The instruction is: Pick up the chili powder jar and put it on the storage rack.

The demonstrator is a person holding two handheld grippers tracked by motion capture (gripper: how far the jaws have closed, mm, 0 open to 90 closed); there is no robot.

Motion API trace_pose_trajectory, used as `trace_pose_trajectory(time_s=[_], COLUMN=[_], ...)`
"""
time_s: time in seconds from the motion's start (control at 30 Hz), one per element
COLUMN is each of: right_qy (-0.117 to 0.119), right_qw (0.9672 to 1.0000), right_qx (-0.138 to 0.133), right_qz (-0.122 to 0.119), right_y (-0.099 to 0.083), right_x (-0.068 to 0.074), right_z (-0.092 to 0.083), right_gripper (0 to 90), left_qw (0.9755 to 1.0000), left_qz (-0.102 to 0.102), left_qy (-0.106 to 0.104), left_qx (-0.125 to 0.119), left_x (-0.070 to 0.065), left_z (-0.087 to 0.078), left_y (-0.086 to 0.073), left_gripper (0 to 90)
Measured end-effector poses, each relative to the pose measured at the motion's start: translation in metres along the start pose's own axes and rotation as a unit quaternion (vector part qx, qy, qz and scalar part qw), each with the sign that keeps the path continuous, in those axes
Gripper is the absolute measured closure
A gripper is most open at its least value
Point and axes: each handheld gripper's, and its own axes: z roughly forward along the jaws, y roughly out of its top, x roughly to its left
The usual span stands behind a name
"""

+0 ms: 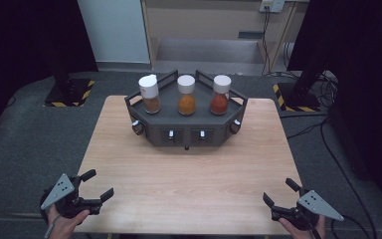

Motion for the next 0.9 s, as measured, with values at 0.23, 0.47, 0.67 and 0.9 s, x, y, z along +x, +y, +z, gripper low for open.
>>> trace_pose_trajectory(time_s=[0.23,0.47,0.67,0.9], right_qy=[0.007,0.016,0.022,0.024], right_qw=[0.9999,0.9998,0.9997,0.9996], right_qx=[-0.001,-0.005,-0.007,-0.012], right_qz=[-0.009,-0.006,-0.003,0.002], right_y=[-0.0002,-0.0009,-0.0014,-0.0033], right_x=[-0.0014,-0.0038,-0.0056,-0.0079], right_z=[0.0023,0.0021,0.0023,0.0010], right_gripper=[5.7,5.7,5.6,5.1], left_qw=[1.0000,0.9998,0.9997,0.9995], left_qz=[0.004,0.008,0.011,0.009], left_qy=[-0.006,-0.015,-0.022,-0.028], left_qx=[0.000,-0.005,-0.007,-0.010], left_x=[0.0014,0.0026,0.0018,0.0018], left_z=[0.0023,0.0040,0.0053,0.0054], left_y=[0.0014,0.0024,0.0028,0.0023], left_gripper=[1.8,1.8,1.8,1.7])
